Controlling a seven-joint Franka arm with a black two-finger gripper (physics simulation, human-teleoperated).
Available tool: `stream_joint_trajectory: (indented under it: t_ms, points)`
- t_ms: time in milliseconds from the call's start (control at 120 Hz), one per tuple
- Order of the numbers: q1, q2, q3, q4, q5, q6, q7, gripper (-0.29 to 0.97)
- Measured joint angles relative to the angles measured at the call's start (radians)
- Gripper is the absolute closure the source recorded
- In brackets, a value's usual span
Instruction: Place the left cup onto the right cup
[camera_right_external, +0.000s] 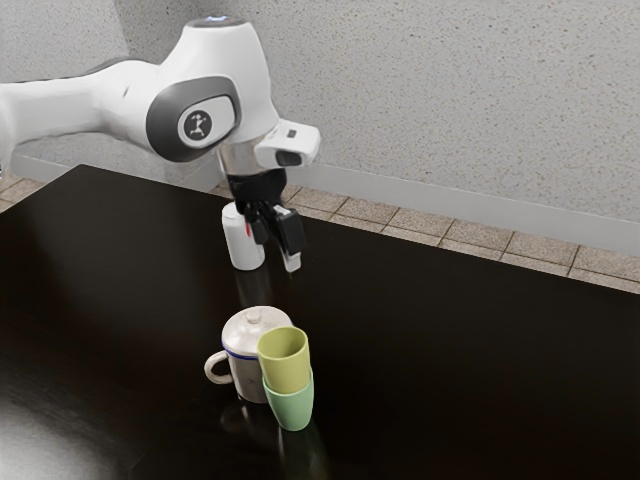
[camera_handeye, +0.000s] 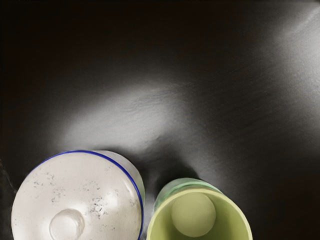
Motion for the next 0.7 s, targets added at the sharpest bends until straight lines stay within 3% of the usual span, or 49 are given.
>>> stream_joint_trajectory:
  t_ms: [175,392,700]
  points:
    - [0.016,0.063,0.054,0.127,0.003,-0.044,0.000,0.00]
    - [0.143,0.178,0.051,0.339,0.012,-0.134,0.003,0.00]
    - [0.149,0.171,0.040,0.365,0.008,-0.195,0.004,0.00]
